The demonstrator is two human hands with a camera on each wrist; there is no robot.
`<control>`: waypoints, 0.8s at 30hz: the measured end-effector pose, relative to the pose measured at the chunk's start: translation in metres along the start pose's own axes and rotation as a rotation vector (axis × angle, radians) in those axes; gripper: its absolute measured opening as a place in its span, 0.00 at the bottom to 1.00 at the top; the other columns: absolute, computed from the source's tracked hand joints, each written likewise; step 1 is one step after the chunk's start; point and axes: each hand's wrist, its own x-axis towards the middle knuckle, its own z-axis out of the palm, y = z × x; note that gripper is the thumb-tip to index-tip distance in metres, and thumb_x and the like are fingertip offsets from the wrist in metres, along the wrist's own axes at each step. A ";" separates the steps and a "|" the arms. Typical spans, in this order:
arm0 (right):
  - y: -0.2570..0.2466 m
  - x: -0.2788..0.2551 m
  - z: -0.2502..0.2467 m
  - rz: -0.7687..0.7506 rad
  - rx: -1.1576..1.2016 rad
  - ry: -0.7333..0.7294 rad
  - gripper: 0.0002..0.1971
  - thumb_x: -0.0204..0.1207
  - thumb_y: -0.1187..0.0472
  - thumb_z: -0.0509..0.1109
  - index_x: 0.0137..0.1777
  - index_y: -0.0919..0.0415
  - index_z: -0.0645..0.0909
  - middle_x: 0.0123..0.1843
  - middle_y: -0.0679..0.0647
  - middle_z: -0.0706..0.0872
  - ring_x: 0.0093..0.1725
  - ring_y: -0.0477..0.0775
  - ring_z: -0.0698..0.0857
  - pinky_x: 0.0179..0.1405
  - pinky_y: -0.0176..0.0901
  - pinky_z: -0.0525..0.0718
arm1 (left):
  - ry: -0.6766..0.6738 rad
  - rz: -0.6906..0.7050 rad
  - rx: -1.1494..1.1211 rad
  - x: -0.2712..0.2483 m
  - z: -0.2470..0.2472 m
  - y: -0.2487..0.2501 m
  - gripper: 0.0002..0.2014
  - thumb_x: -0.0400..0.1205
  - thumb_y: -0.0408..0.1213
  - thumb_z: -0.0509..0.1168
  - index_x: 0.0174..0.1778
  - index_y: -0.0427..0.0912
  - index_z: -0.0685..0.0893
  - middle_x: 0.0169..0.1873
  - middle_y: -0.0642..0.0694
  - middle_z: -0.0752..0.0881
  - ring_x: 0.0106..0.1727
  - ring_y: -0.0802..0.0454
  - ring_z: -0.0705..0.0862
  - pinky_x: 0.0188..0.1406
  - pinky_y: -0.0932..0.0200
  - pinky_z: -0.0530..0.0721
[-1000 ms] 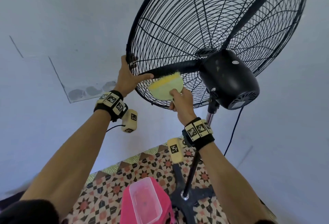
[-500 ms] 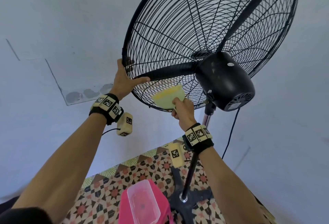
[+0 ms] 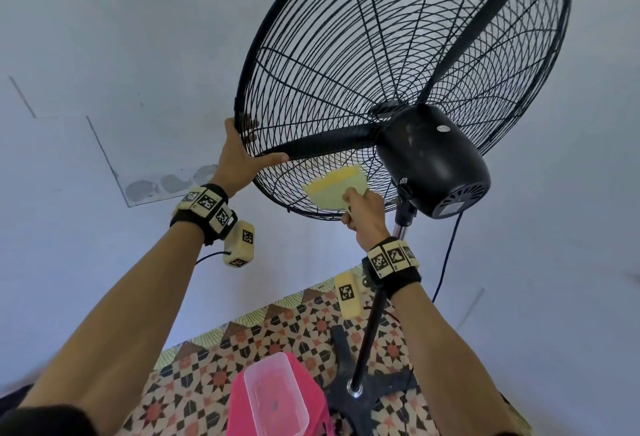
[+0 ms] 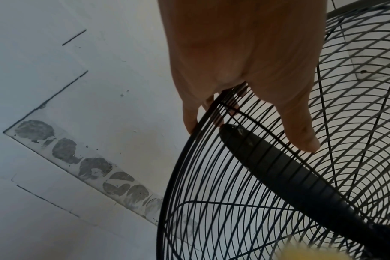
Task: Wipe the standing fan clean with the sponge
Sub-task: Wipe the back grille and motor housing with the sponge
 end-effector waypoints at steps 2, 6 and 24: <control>-0.001 0.002 0.002 -0.013 0.040 -0.003 0.04 0.80 0.67 0.67 0.45 0.59 0.80 0.45 0.56 0.84 0.17 0.50 0.74 0.18 0.38 0.69 | 0.004 -0.004 0.002 -0.001 0.000 0.001 0.56 0.63 0.57 0.86 0.80 0.44 0.61 0.75 0.47 0.75 0.75 0.46 0.78 0.77 0.40 0.78; -0.013 0.002 0.003 -0.096 0.075 -0.052 0.03 0.80 0.67 0.68 0.45 0.60 0.79 0.39 0.52 0.82 0.17 0.49 0.73 0.22 0.41 0.73 | 0.003 -0.010 0.002 -0.001 0.001 0.001 0.58 0.62 0.61 0.86 0.80 0.45 0.61 0.75 0.48 0.76 0.74 0.47 0.78 0.77 0.40 0.78; 0.005 -0.001 -0.001 -0.033 0.201 0.012 0.27 0.78 0.76 0.64 0.73 0.56 0.64 0.63 0.65 0.83 0.22 0.57 0.86 0.25 0.41 0.85 | 0.012 0.005 0.019 -0.006 0.002 -0.001 0.55 0.63 0.59 0.86 0.79 0.46 0.61 0.75 0.49 0.75 0.75 0.47 0.77 0.77 0.37 0.78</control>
